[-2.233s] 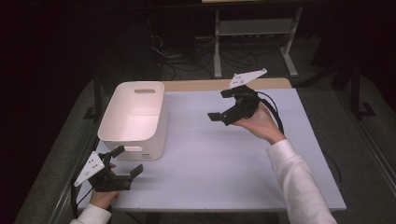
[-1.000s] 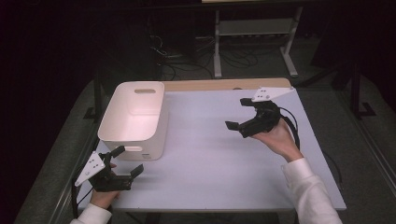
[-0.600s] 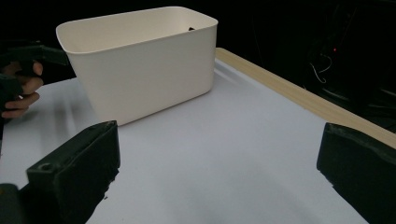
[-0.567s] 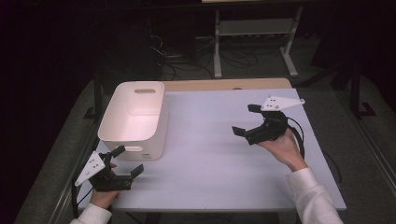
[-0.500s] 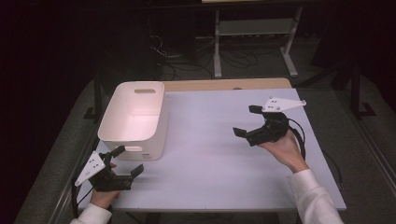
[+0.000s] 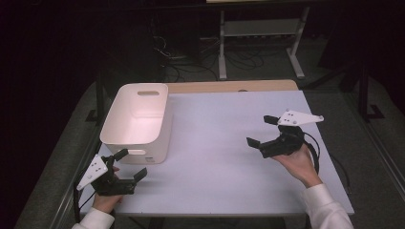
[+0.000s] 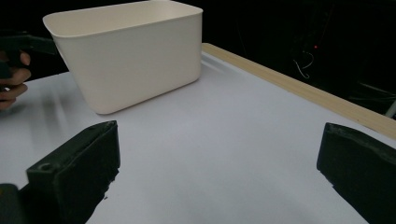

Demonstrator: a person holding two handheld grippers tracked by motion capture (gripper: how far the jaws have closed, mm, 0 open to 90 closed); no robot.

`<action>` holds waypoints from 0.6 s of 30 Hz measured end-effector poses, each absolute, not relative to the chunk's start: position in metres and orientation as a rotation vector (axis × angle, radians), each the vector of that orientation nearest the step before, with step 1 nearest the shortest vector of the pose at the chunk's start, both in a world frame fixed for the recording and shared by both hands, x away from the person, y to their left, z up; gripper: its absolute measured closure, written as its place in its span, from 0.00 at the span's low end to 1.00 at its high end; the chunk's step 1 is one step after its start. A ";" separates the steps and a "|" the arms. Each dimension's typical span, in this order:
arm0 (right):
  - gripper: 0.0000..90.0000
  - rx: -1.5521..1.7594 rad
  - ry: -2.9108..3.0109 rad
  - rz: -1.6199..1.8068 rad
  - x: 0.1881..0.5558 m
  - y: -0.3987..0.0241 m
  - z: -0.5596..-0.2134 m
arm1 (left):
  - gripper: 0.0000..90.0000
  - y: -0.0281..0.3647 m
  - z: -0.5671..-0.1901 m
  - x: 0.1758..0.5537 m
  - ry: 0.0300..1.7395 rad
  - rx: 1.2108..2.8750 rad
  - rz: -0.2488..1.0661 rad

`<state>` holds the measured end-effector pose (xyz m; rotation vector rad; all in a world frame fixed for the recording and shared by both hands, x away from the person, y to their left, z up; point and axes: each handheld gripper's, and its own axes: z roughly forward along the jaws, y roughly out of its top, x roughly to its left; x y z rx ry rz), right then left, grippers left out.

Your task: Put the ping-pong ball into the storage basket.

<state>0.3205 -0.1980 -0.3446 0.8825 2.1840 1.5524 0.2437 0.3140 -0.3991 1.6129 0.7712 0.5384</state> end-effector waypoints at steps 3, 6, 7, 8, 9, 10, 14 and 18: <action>0.00 0.893 2.174 1.552 0.318 -0.201 -0.349 | 0.00 0.315 -0.399 0.244 0.766 1.631 0.546; 0.00 0.901 2.165 1.550 0.315 -0.203 -0.352 | 0.00 0.315 -0.399 0.244 0.767 1.629 0.545; 0.00 0.900 2.159 1.550 0.315 -0.204 -0.354 | 0.00 0.315 -0.399 0.244 0.767 1.628 0.545; 0.00 0.907 2.157 1.551 0.314 -0.204 -0.355 | 0.00 0.315 -0.399 0.244 0.768 1.623 0.543; 0.00 0.909 2.158 1.552 0.313 -0.204 -0.357 | 0.00 0.315 -0.399 0.244 0.769 1.625 0.544; 0.00 0.915 2.161 1.552 0.312 -0.205 -0.358 | 0.00 0.315 -0.399 0.244 0.767 1.629 0.546; 0.00 0.944 2.145 1.582 0.309 -0.209 -0.364 | 0.00 0.315 -0.399 0.244 0.767 1.629 0.546; 0.00 0.957 2.143 1.566 0.306 -0.212 -0.371 | 0.00 0.315 -0.399 0.244 0.766 1.627 0.546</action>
